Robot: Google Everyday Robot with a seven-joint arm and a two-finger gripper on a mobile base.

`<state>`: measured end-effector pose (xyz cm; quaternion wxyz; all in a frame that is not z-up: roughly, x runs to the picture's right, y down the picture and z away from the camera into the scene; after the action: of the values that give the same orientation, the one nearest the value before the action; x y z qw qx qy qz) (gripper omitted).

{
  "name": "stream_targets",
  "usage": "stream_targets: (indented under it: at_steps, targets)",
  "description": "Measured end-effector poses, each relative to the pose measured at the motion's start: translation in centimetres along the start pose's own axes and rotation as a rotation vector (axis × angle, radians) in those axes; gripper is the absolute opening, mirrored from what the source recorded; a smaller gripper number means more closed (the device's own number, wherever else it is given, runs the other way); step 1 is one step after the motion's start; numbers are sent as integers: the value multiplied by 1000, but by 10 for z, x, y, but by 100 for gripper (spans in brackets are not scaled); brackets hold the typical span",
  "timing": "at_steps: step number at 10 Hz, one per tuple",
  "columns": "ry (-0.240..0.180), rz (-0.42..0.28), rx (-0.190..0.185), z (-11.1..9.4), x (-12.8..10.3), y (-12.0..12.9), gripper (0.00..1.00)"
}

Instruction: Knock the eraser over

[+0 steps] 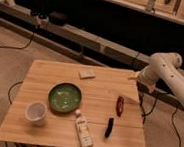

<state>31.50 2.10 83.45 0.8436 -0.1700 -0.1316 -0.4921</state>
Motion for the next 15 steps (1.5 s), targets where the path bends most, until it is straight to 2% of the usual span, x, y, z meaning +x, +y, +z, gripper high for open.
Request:
stream_targets:
  at_steps: [8, 10, 12, 13, 14, 15]
  targets:
    - [0, 0, 0, 0, 0, 0, 80]
    - [-11, -3, 1, -2, -8, 0, 80]
    - [-58, 8, 23, -14, -42, 8, 80]
    - [-82, 21, 35, -20, -60, 17, 76]
    - [-105, 35, 47, -26, -78, 26, 67]
    - [-128, 53, 55, -31, -98, 40, 54]
